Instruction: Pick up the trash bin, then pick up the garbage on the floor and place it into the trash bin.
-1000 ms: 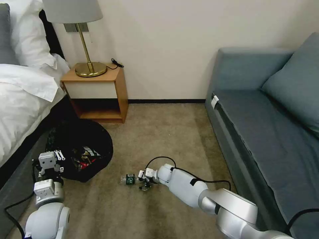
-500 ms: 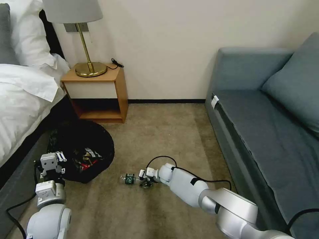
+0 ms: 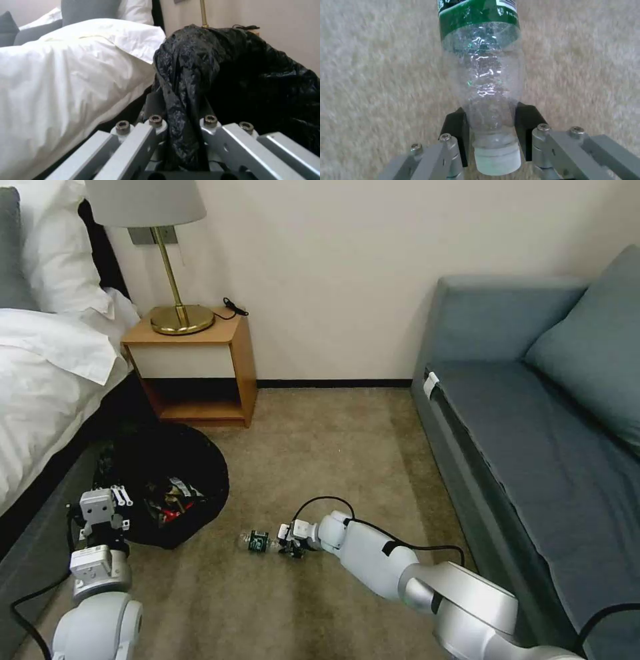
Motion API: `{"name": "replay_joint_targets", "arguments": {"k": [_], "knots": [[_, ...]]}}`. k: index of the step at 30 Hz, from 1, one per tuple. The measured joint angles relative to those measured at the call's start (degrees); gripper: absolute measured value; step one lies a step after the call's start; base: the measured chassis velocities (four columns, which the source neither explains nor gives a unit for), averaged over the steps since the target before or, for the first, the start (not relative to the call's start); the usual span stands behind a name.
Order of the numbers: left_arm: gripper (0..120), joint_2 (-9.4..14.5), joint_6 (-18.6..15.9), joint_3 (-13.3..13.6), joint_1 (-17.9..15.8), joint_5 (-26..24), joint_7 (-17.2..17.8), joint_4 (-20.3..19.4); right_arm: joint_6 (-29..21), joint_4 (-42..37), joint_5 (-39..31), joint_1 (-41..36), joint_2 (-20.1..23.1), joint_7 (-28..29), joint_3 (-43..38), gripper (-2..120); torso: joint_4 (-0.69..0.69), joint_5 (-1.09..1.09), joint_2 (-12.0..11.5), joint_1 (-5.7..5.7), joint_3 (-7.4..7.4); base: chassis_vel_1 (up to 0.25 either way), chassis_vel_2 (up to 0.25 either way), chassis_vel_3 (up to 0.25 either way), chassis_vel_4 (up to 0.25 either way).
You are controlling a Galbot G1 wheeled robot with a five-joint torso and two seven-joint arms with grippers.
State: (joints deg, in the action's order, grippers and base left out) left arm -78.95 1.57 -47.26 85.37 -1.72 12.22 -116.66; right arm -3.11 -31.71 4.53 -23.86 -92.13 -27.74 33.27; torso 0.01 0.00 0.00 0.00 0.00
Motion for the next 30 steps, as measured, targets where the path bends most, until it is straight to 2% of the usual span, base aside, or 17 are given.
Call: {"name": "replay_joint_targets", "arguments": {"k": [12, 17, 20, 21, 24, 26, 29, 30], "knots": [[4, 1.8, 0.2, -2.1, 0.7, -1.6, -0.4, 0.3, -1.5, -6.0, -2.2, -0.8, 0.1, 0.1, -6.1, 30, 0.00, 0.01, 0.0, 0.00, 0.00, 0.000, 0.000, 0.000, 0.000], [4, 2.7, 0.6, -3.4, 1.1, -2.4, -0.5, 0.3, -1.5, -7.2, -1.5, -0.9, 2.7, 0.1, -13.5, 30, -0.02, 0.00, 0.0, 0.00, 0.00, 0.000, 0.000, 0.000, 0.000], [4, 2.9, 1.3, -4.0, 1.7, -2.7, -0.8, 0.6, -0.6, -7.6, 0.2, -0.4, 5.8, 0.8, -24.5, 30, -0.02, 0.01, 0.0, 0.00, 0.00, 0.000, 0.000, 0.000, 0.000], [4, 2.9, 1.3, -4.0, 1.7, -2.7, -0.8, 0.6, -0.6, -7.6, 0.2, -0.4, 5.8, 0.8, -24.5, 30, -0.02, 0.01, 0.0, 0.00, 0.00, 0.000, 0.000, 0.000, 0.000], [4, 3.2, 1.8, -3.9, 2.0, -2.7, -1.0, 1.1, -0.5, -9.5, -3.3, 1.7, 8.5, 1.0, -31.6, 30, -0.02, 0.02, 0.0, 0.00, 0.00, 0.000, 0.000, 0.000, 0.000], [4, 3.3, 1.9, -3.8, 2.0, -2.7, -1.0, 1.2, -0.6, -9.8, -4.0, 2.0, 8.8, 1.1, -32.2, 30, -0.02, 0.02, 0.0, 0.00, 0.01, 0.000, 0.000, 0.000, 0.000], [4, 3.1, 2.8, -2.8, 1.6, -2.2, -1.3, 2.0, -2.9, -16.3, -10.7, 3.9, 11.5, 1.3, -35.3, 30, -0.01, 0.02, 0.0, 0.00, 0.00, 0.000, 0.000, 0.000, 0.000], [4, 3.1, 2.8, -2.8, 1.6, -2.2, -1.3, 2.0, -2.9, -16.3, -10.7, 3.9, 11.5, 1.3, -35.3, 30, -0.01, 0.02, 0.0, 0.00, 0.00, 0.000, 0.000, 0.000, 0.000]]}}
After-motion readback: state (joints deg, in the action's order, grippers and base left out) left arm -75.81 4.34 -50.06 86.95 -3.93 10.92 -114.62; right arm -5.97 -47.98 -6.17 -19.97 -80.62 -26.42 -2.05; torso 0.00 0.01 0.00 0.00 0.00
